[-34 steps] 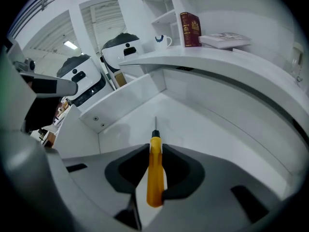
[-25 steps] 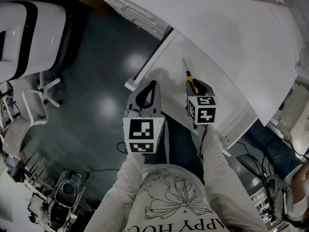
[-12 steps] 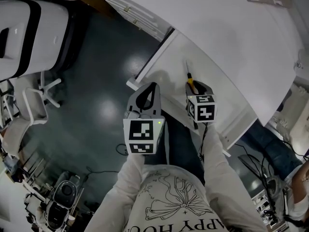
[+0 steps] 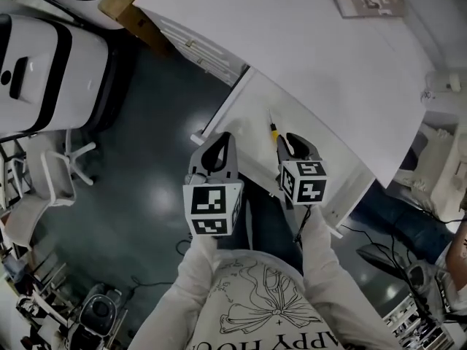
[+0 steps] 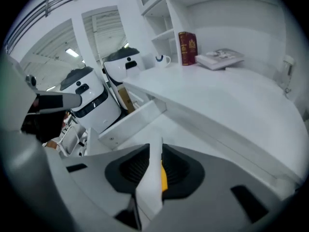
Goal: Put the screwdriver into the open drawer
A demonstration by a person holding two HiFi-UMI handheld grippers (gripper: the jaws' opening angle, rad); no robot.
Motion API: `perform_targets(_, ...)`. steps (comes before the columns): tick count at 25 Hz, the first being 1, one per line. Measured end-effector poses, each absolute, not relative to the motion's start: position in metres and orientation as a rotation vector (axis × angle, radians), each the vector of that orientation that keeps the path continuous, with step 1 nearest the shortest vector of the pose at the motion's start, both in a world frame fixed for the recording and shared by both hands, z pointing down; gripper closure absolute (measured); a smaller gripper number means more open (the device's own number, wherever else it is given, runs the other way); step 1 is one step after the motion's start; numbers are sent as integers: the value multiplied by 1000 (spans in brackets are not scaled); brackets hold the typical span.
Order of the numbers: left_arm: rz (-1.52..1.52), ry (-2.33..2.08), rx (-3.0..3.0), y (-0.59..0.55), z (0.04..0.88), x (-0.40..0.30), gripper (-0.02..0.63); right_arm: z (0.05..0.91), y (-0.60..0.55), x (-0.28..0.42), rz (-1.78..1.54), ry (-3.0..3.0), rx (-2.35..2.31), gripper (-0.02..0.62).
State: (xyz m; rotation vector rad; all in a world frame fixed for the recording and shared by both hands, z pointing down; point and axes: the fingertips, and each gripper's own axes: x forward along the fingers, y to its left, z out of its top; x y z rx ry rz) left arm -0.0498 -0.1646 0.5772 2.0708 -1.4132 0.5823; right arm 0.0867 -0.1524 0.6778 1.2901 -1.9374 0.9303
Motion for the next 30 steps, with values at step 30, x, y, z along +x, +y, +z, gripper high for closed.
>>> perform_targets(30,166,-1710,2399,-183,325,-38,598,344,-188,105,381,-2413,1772,565)
